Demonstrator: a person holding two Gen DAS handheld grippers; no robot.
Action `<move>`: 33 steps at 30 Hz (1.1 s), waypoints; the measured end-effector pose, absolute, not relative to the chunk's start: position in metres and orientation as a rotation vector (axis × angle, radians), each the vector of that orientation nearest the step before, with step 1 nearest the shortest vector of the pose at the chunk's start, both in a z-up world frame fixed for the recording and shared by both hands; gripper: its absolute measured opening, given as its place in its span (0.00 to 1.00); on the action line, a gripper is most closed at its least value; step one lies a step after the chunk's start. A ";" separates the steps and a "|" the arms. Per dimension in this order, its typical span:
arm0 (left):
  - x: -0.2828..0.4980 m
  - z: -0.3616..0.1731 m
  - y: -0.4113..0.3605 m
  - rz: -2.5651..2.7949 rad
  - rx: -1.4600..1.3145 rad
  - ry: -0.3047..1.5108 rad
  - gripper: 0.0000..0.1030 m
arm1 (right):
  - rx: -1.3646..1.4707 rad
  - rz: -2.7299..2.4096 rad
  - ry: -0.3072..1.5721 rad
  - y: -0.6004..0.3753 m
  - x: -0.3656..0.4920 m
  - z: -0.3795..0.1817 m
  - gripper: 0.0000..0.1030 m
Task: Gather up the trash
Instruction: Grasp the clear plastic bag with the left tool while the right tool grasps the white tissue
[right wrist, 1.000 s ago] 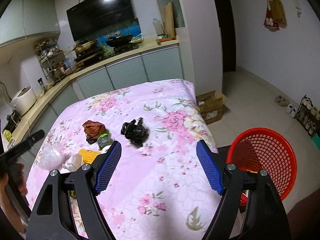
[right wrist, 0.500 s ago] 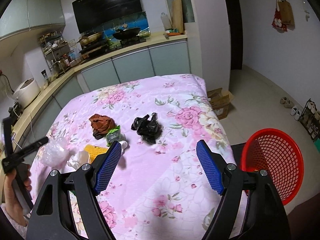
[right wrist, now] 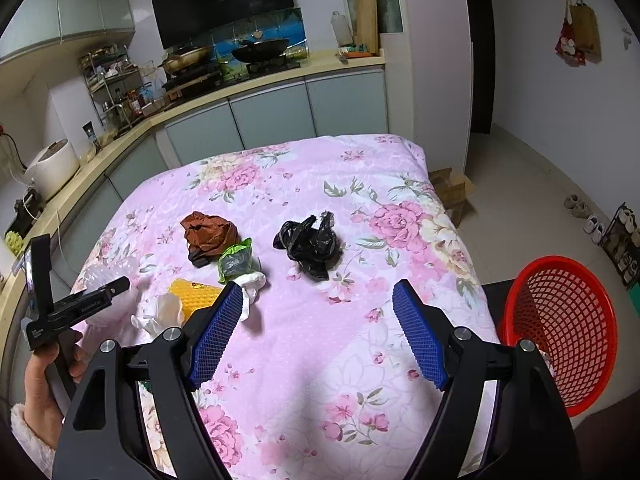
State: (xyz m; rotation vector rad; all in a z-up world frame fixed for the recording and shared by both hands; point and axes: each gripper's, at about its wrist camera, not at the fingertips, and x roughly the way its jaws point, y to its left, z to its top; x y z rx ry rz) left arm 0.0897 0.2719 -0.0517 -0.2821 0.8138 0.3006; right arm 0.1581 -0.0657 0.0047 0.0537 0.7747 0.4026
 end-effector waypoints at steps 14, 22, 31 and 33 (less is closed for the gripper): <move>0.051 -0.002 0.265 0.382 -0.230 0.656 0.41 | 0.007 0.564 0.830 0.002 0.150 -0.015 0.73; 0.040 0.011 0.261 0.408 -0.196 0.614 0.41 | -0.039 0.712 0.929 0.068 0.143 -0.038 0.73; 0.037 0.010 0.265 0.405 -0.200 0.615 0.41 | -0.122 0.741 1.000 0.116 0.145 -0.064 0.49; 0.037 0.010 0.264 0.406 -0.198 0.616 0.41 | -0.130 0.733 1.004 0.119 0.147 -0.067 0.44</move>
